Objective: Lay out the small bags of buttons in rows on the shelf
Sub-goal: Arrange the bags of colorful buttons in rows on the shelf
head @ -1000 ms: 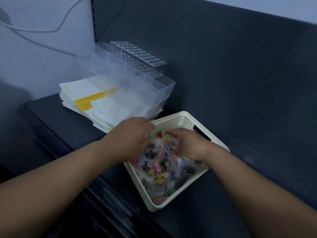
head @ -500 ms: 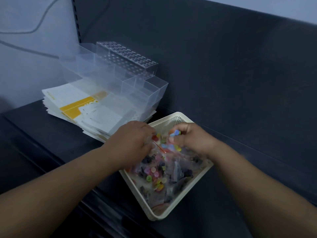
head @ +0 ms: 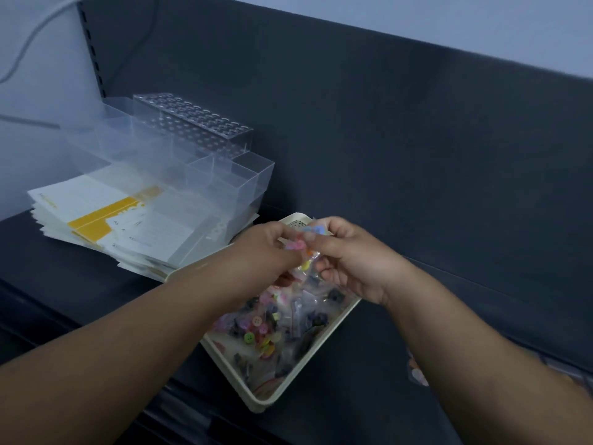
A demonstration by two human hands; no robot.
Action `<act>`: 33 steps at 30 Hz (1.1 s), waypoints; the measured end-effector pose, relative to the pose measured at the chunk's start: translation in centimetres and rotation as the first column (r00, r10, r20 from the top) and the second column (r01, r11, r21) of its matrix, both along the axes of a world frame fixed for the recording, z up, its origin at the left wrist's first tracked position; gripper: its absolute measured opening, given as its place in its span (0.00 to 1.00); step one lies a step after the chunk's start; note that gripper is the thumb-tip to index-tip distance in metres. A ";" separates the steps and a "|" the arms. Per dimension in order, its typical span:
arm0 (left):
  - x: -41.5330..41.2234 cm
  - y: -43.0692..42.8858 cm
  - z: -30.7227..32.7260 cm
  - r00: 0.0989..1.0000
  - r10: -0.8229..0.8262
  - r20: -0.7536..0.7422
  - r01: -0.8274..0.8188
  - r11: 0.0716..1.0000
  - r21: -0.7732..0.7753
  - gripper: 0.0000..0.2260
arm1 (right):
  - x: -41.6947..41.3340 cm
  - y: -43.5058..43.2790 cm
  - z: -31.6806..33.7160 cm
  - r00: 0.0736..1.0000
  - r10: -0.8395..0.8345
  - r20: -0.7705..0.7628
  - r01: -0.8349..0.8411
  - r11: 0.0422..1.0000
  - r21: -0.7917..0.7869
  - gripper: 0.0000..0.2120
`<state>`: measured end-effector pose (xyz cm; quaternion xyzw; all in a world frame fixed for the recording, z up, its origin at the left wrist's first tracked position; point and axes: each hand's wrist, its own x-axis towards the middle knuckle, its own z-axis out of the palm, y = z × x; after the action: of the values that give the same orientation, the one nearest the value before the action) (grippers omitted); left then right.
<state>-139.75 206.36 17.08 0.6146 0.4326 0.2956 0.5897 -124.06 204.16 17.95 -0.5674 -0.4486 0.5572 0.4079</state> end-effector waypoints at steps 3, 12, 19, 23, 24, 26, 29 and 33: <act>1.1 -0.5 0.3 1.000 0.003 0.028 -0.003 1.000 -0.004 0.05 | 1.7 -1.8 0.7 0.986 0.009 -0.168 -0.017 0.999 -0.044 0.04; 7.8 -4.7 1.3 0.986 -0.105 0.129 0.122 0.983 -0.134 0.08 | 8.4 -8.2 1.3 0.932 -0.127 -0.340 0.110 0.992 -0.067 0.03; 17.4 -11.3 0.7 0.977 -0.158 0.146 0.184 0.965 -0.189 0.05 | 16.5 -16.1 0.4 0.965 -0.191 -0.181 0.177 0.980 -0.092 0.07; 23.3 -16.0 -0.3 0.974 -0.195 0.119 0.218 0.948 -0.233 0.04 | 22.2 -21.7 0.3 0.961 -0.203 -0.190 0.178 0.974 -0.140 0.07; 24.7 -17.3 -0.7 0.973 -0.199 0.113 0.222 0.942 -0.250 0.04 | 23.6 -23.1 0.1 0.960 -0.204 -0.193 0.175 0.971 -0.160 0.07; 27.6 -19.8 -1.9 0.973 -0.206 0.104 0.228 0.930 -0.289 0.04 | 26.3 -25.7 -0.7 0.960 -0.215 -0.177 0.178 0.962 -0.205 0.06; 31.3 -23.4 -3.9 0.969 -0.224 0.104 0.246 0.892 -0.379 0.06 | 29.9 -29.5 -2.1 0.964 -0.227 -0.139 0.182 0.944 -0.277 0.08; 34.8 -26.9 -5.7 0.966 -0.251 0.059 0.249 0.849 -0.467 0.04 | 33.6 -33.3 -3.2 0.979 -0.200 -0.047 0.173 0.925 -0.338 0.07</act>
<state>-104.94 179.48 11.38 0.5049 0.4089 0.1012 0.7534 -90.49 170.86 14.77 -0.6451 -0.2756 0.6057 0.3755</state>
